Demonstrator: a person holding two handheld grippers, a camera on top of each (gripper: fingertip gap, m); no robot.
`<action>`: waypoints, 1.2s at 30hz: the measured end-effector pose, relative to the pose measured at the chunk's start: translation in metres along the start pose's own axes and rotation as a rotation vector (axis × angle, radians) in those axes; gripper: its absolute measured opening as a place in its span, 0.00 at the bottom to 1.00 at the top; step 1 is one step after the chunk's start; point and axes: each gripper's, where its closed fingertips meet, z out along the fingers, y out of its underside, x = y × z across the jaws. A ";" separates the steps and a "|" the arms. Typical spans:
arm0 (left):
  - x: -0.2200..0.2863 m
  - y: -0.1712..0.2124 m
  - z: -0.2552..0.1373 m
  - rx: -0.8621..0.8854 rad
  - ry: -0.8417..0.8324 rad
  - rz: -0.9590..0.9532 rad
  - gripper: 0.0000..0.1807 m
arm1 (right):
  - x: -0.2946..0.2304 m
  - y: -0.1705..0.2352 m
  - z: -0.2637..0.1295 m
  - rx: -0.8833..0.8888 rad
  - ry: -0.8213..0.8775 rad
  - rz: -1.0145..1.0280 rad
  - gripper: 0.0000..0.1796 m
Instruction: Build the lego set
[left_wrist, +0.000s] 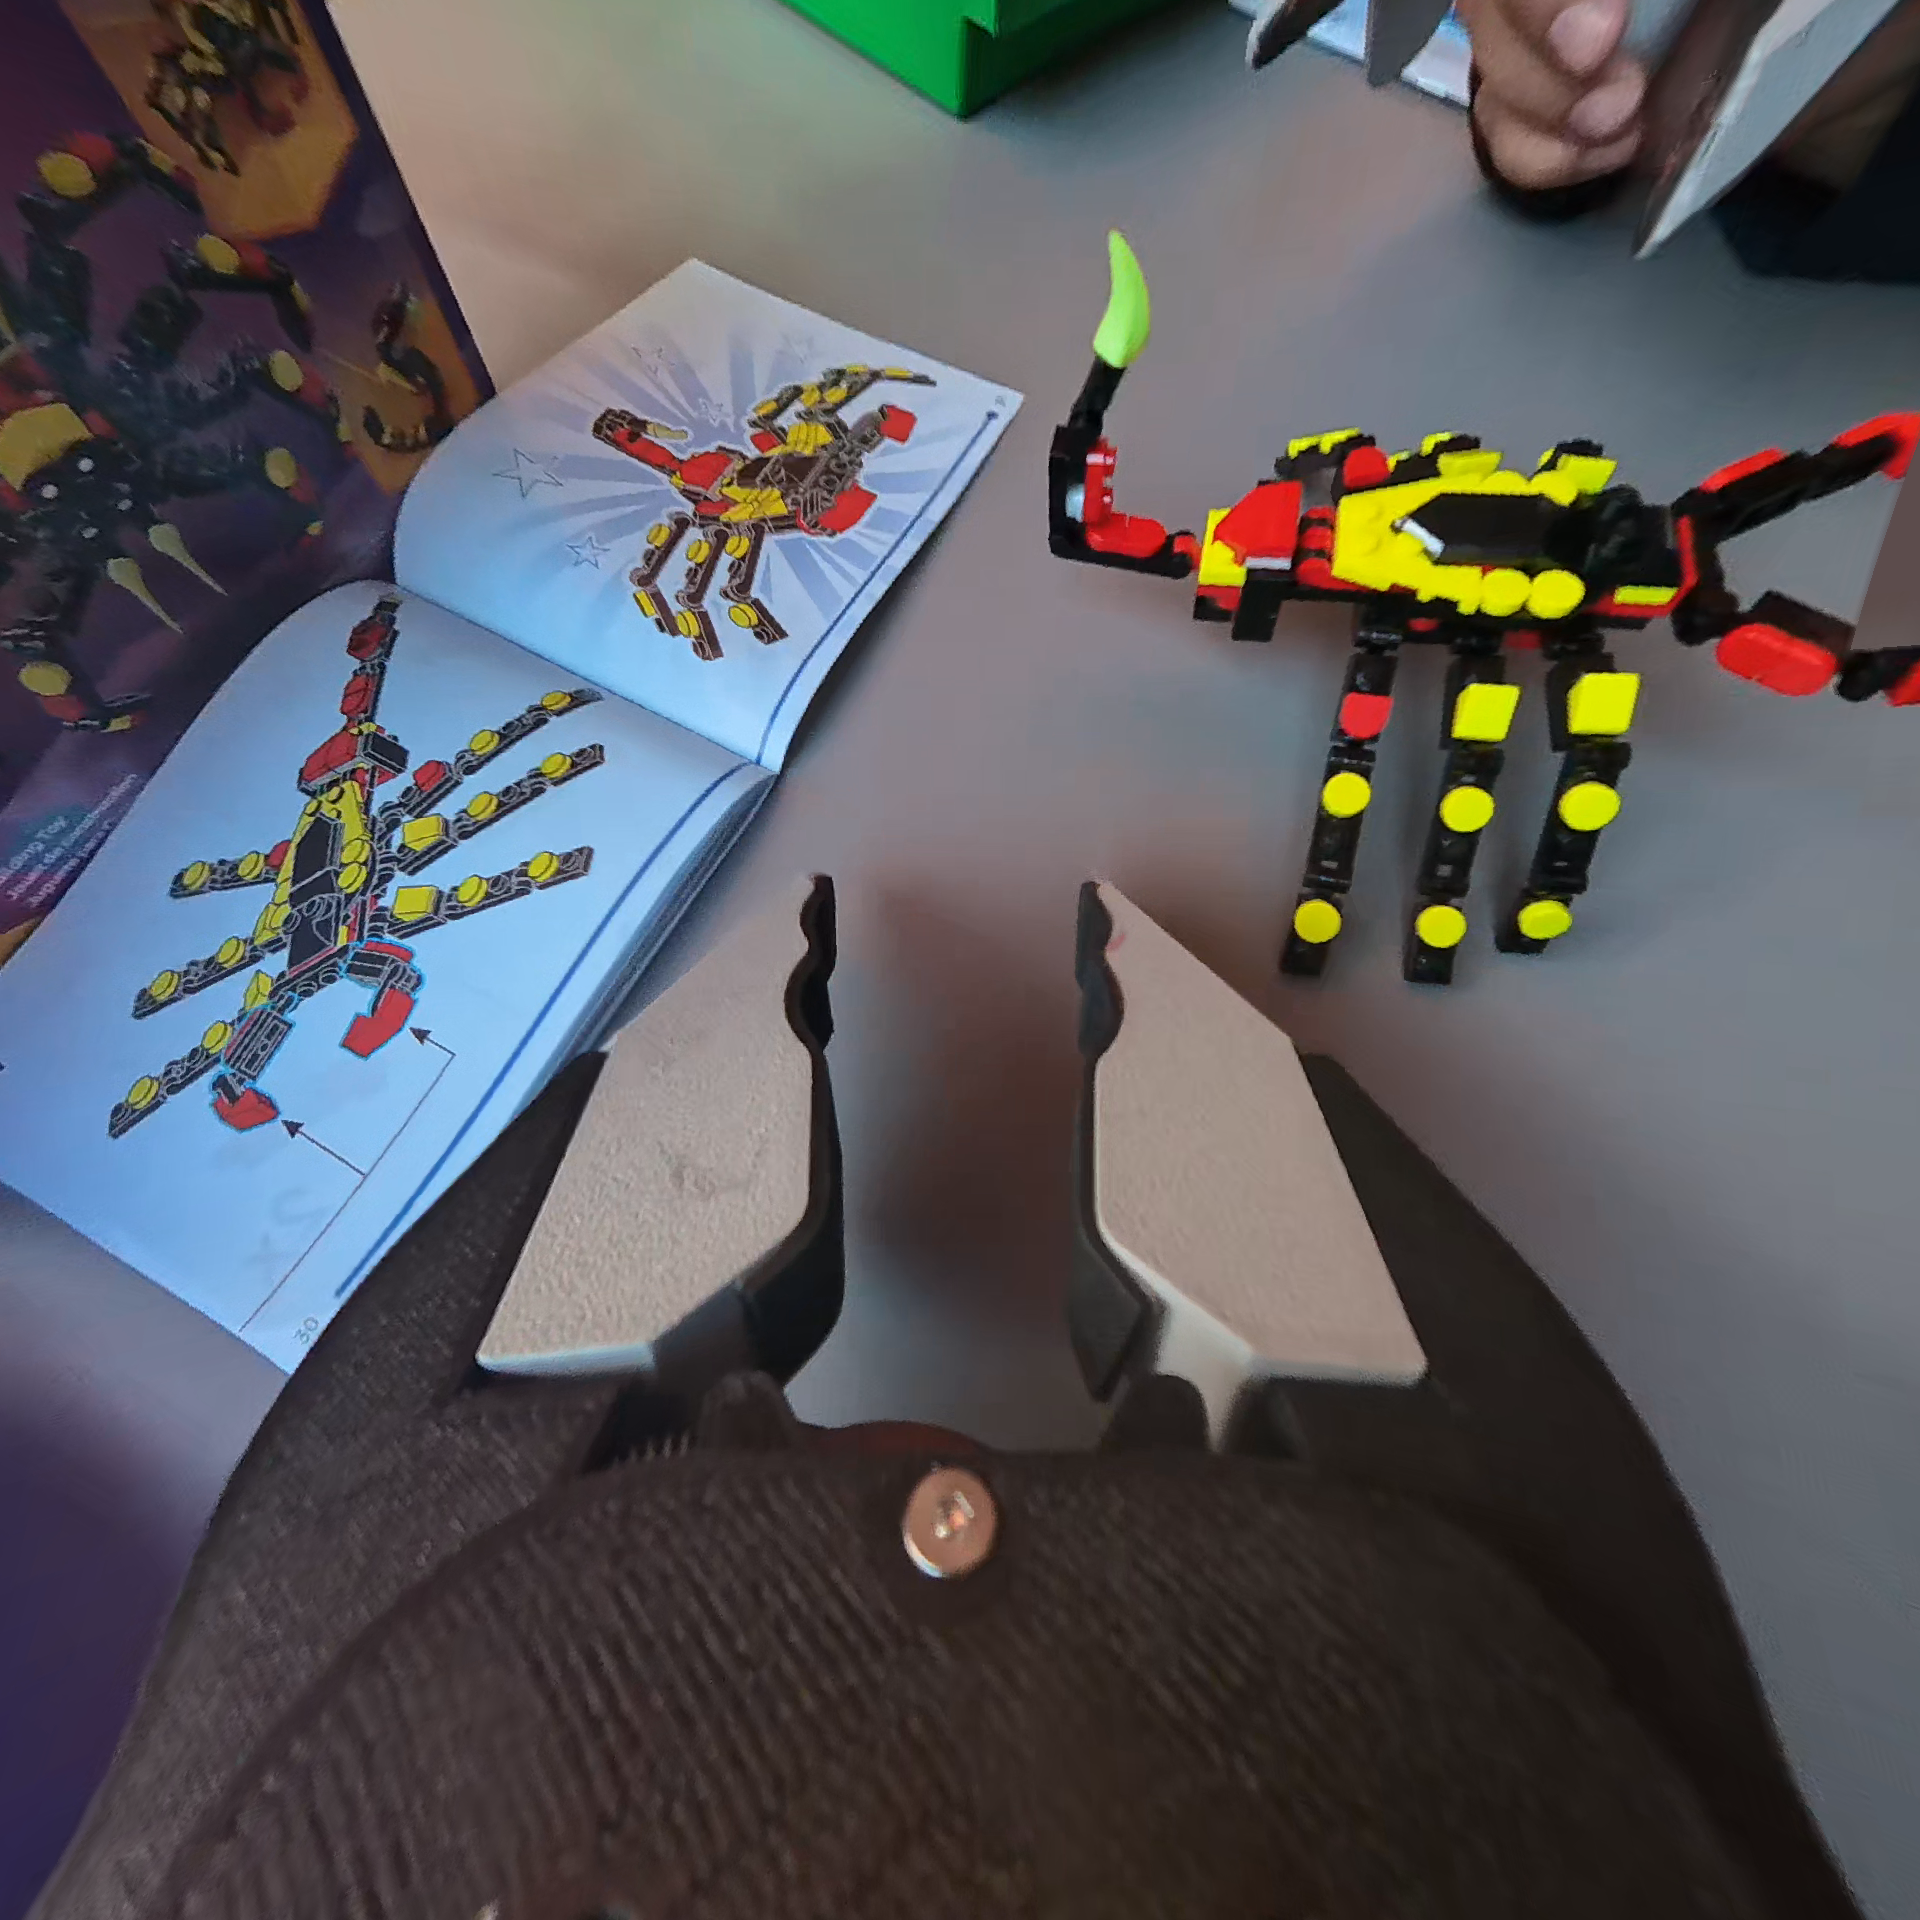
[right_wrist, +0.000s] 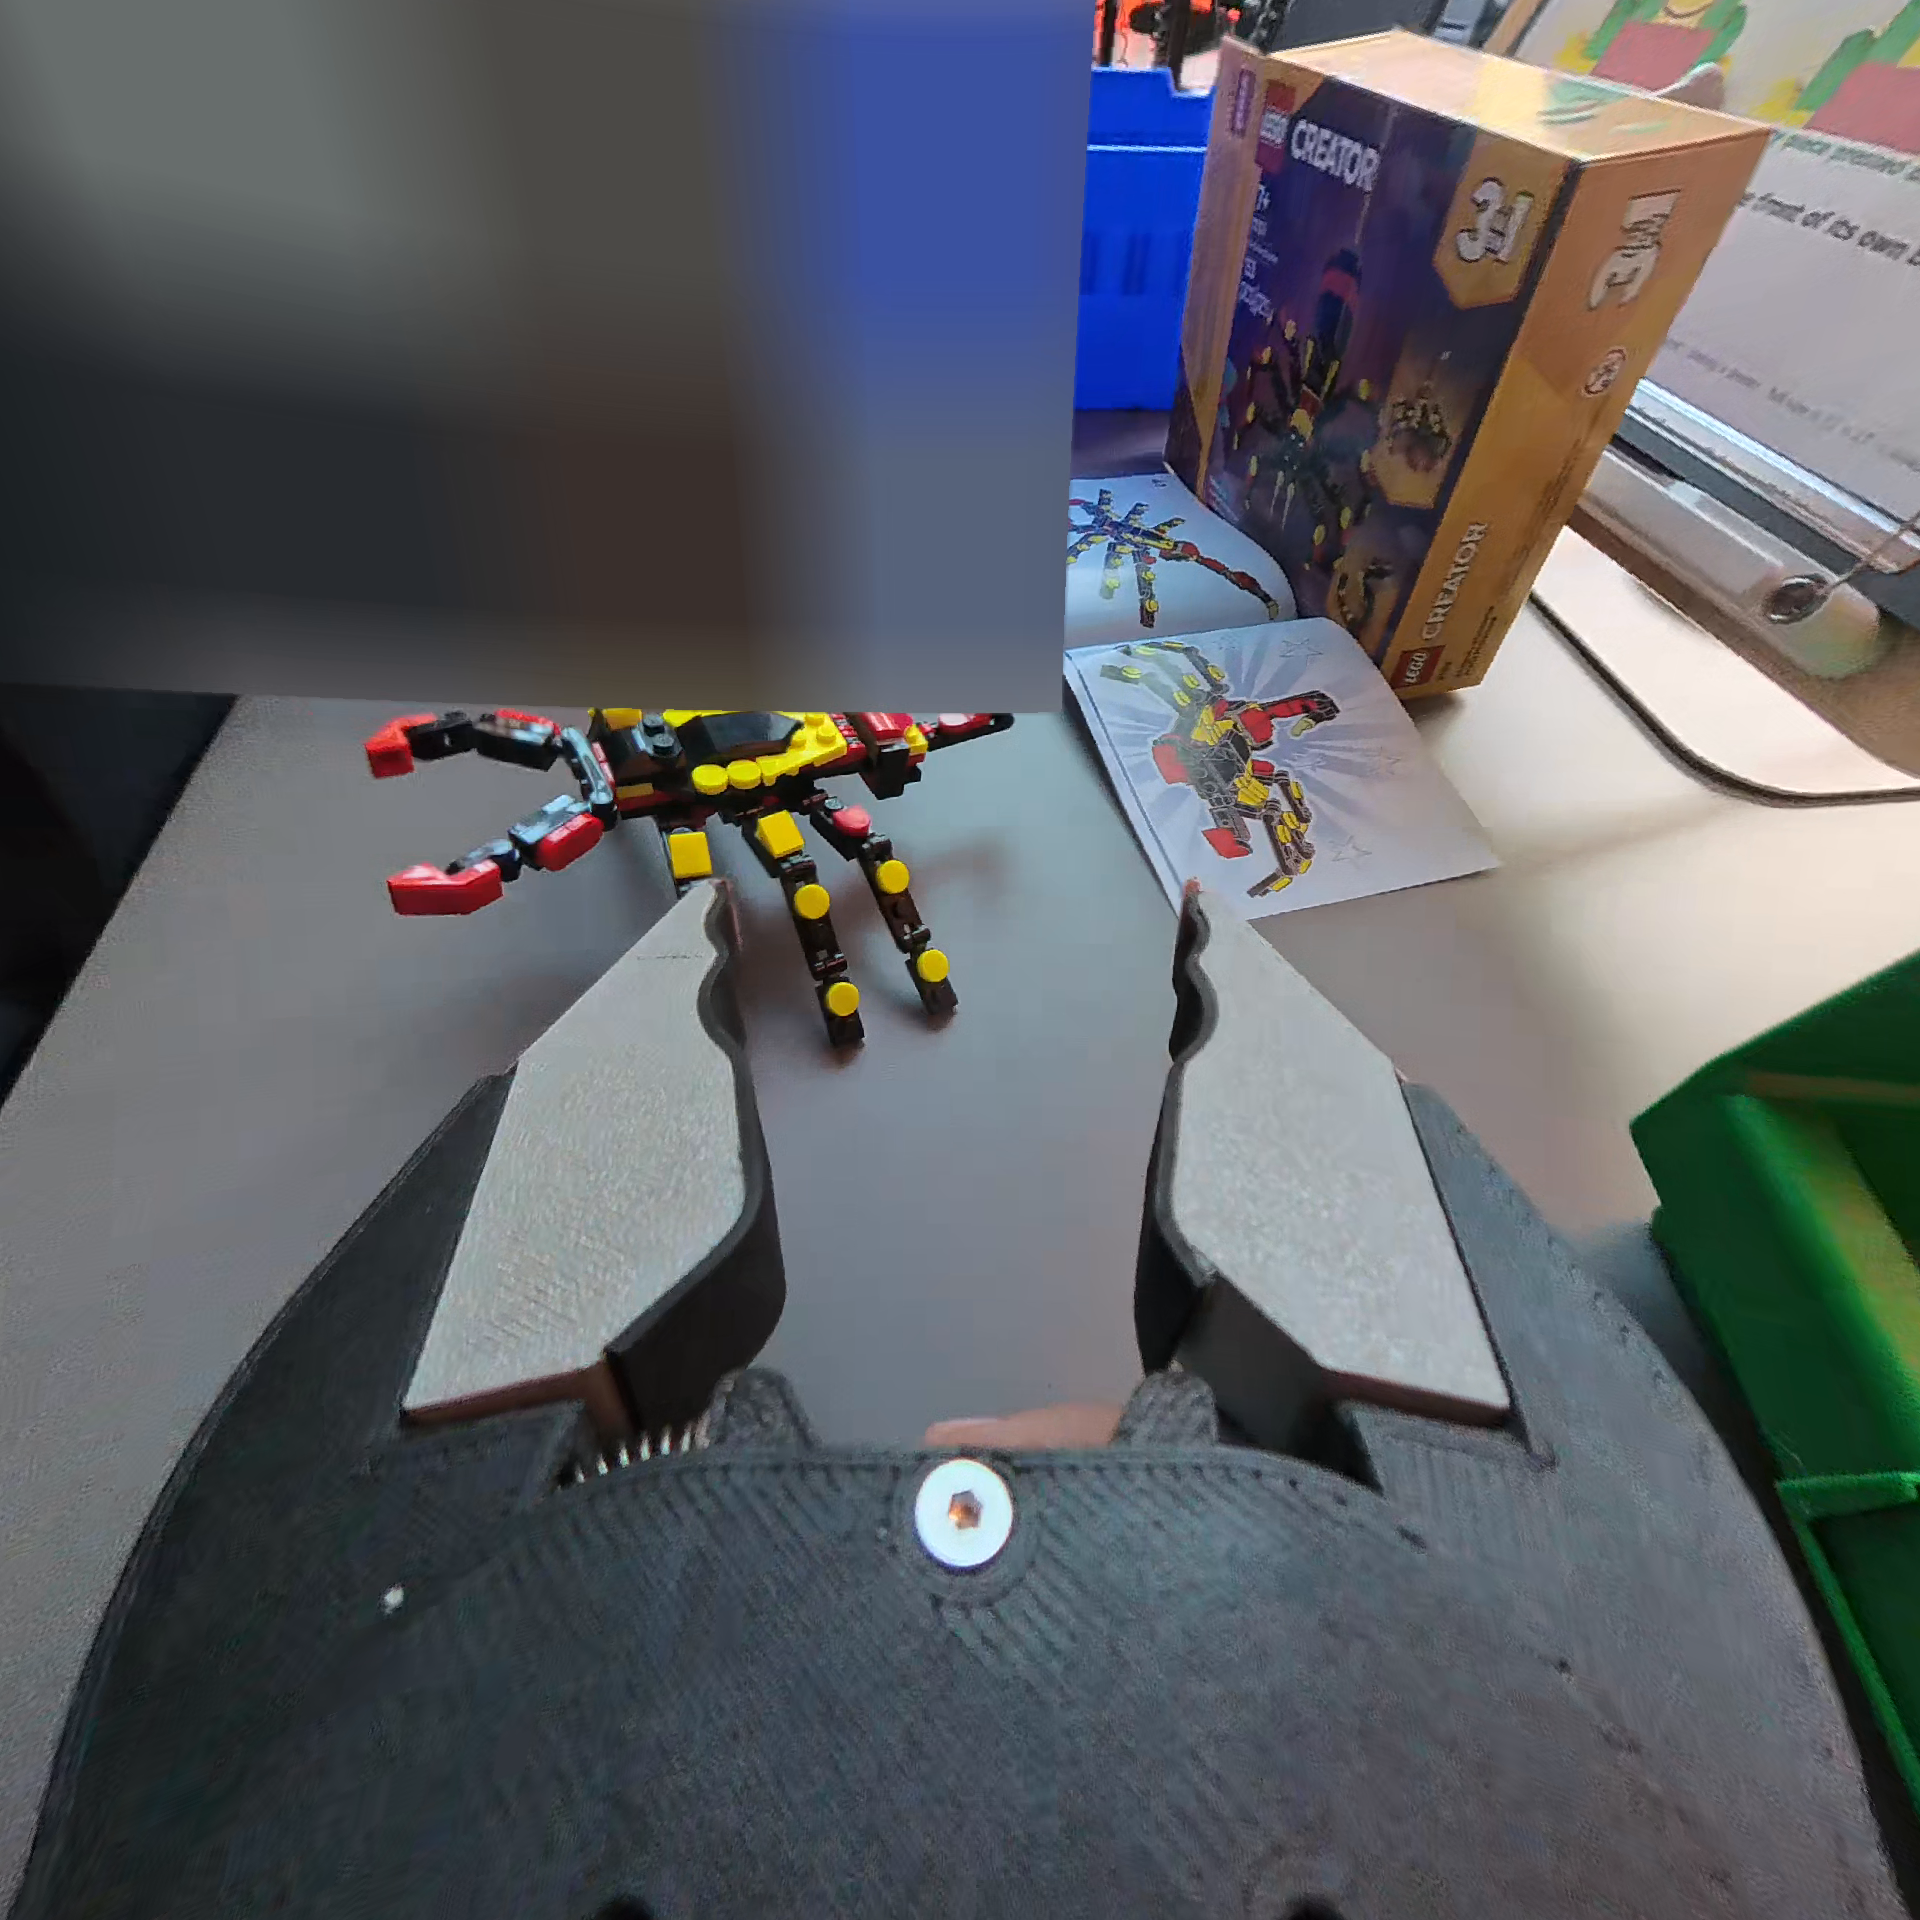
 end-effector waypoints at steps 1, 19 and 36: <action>0.001 0.001 0.001 -0.010 -0.004 0.009 0.24 | -0.002 0.001 0.001 -0.010 0.003 -0.020 0.46; -0.017 -0.026 -0.014 0.175 -0.152 0.053 0.00 | 0.012 -0.008 0.006 0.033 0.109 -0.034 0.35; 0.010 -0.046 -0.012 0.164 0.054 0.084 0.01 | 0.006 -0.008 0.006 0.036 0.027 0.030 0.36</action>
